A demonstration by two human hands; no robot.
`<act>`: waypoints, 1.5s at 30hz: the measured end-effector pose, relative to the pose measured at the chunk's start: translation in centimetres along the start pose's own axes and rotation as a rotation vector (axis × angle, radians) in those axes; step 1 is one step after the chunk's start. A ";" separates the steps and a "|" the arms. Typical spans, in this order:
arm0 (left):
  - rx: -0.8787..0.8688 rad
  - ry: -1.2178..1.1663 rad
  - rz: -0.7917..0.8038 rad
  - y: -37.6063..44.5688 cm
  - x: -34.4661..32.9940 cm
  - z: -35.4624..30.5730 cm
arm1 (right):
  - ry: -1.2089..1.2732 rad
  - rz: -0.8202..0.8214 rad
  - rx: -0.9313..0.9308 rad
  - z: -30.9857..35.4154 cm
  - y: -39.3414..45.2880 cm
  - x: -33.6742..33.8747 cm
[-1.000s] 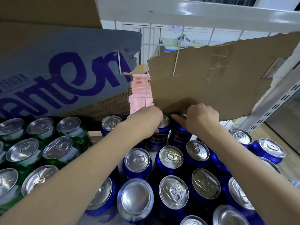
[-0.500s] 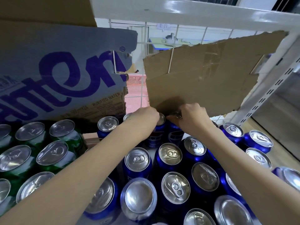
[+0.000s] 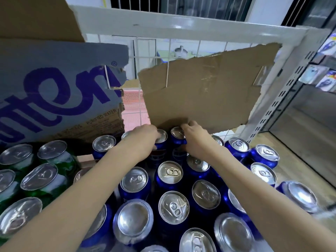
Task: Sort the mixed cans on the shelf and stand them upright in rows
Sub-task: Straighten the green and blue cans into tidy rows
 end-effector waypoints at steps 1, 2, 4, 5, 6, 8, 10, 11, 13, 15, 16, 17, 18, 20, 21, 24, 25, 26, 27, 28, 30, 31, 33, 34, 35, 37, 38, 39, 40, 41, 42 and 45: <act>0.000 -0.016 -0.039 0.1 -0.1 0.1 | 0.004 -0.001 0.009 -0.1 0.1 -0.1; 0.021 -0.018 -0.050 -0.2 -0.2 0.1 | 0.012 0.003 0.020 -0.2 0.2 -0.2; 0.036 -0.008 -0.067 -0.7 -0.1 -0.6 | 0.038 0.004 0.043 -0.4 0.3 -0.4; 0.034 -0.004 -0.077 -0.9 0.0 -1.1 | 0.057 0.003 0.060 -0.5 0.3 -0.3; 0.045 -0.004 -0.083 -1.1 0.2 -1.6 | 0.082 0.009 0.078 -0.6 0.4 -0.2; 0.069 0.001 -0.103 -1.5 0.9 -2.3 | 0.130 0.047 0.114 -0.8 0.5 0.0; 0.095 -0.003 -0.096 -1.6 1.7 -2.9 | 0.161 0.072 0.170 -1.1 0.4 0.8; 0.092 0.003 -0.106 -1.6 2.2 -3.4 | 0.172 0.062 0.199 -1.4 0.3 1.6; 0.081 -0.005 -0.160 -1.3 3.6 -4.9 | 0.179 0.026 0.233 -2.6 0.1 3.8; 0.036 -0.037 -0.213 -0.6 4.9 -7.3 | 0.166 -0.005 0.253 -4.8 -0.2 5.9; 0.007 -0.051 -0.217 -0.1 5.2 -8.8 | 0.147 -0.020 0.266 -6.2 -0.4 6.7; -0.026 -0.064 -0.200 0.6 5.2 -10.2 | 0.115 -0.023 0.278 -7.7 -0.7 7.1; -0.061 -0.069 -0.166 1.3 5.1 -11.7 | 0.073 -0.011 0.289 -9.3 -1.0 7.2; -0.135 -0.063 -0.086 2.9 4.2 -14.1 | -0.007 0.051 0.304 -12.1 -2.0 6.3; -0.157 -0.061 -0.044 3.6 3.7 -14.8 | -0.026 0.076 0.322 -13.1 -2.4 5.7; -0.144 -0.072 0.047 4.9 2.7 -15.1 | 0.008 0.124 0.380 -14.6 -3.1 3.9; -0.129 -0.087 0.063 5.1 2.6 -15.0 | 0.034 0.128 0.384 -14.8 -3.2 3.6; -0.121 -0.104 0.073 5.2 2.5 -14.9 | 0.048 0.118 0.382 -14.9 -3.1 3.3; -0.119 -0.128 0.078 5.2 2.5 -14.9 | 0.044 0.099 0.380 -14.9 -2.9 3.2; -0.112 -0.157 0.077 5.1 2.5 -14.9 | 0.034 0.078 0.375 -14.8 -2.6 3.0; -0.084 -0.195 0.027 5.1 2.6 -14.6 | 0.018 0.042 0.356 -14.8 -1.9 3.0; -0.071 -0.197 -0.018 5.1 2.7 -14.3 | 0.027 0.032 0.343 -14.8 -1.5 3.0; -0.026 -0.208 -0.098 5.1 2.8 -13.4 | 0.078 0.020 0.323 -15.1 -0.9 3.3; 0.001 -0.208 -0.118 5.2 2.8 -13.1 | 0.109 0.013 0.315 -15.4 -0.6 3.6; 0.019 -0.194 -0.131 5.3 3.0 -12.8 | 0.136 0.009 0.309 -15.5 -0.3 4.0; 0.048 -0.152 -0.158 5.5 3.4 -12.4 | 0.185 0.004 0.314 -15.8 0.5 4.9; 0.058 -0.138 -0.170 5.7 3.8 -12.2 | 0.205 0.004 0.318 -15.9 1.0 5.3; 0.066 -0.131 -0.176 5.8 4.1 -12.1 | 0.220 0.005 0.319 -15.8 1.4 5.8; 0.071 -0.129 -0.175 5.9 4.5 -12.0 | 0.230 0.007 0.322 -15.8 1.8 6.3; 0.073 -0.130 -0.171 6.0 4.8 -11.9 | 0.232 0.007 0.323 -15.7 2.1 6.7; 0.070 -0.129 -0.167 6.1 5.1 -11.9 | 0.230 0.004 0.323 -15.7 2.3 7.1; 0.053 -0.126 -0.151 6.3 5.6 -12.3 | 0.226 0.014 0.319 -15.7 2.8 7.4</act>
Point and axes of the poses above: each hand's wrist, its own y-axis towards the middle knuckle, its own x-axis out of the back of the hand, z = x × y, the point moved 7 cm from there along y, towards the middle knuckle, and after that the axes turned 6 degrees about -x, right-handed, at the moved point
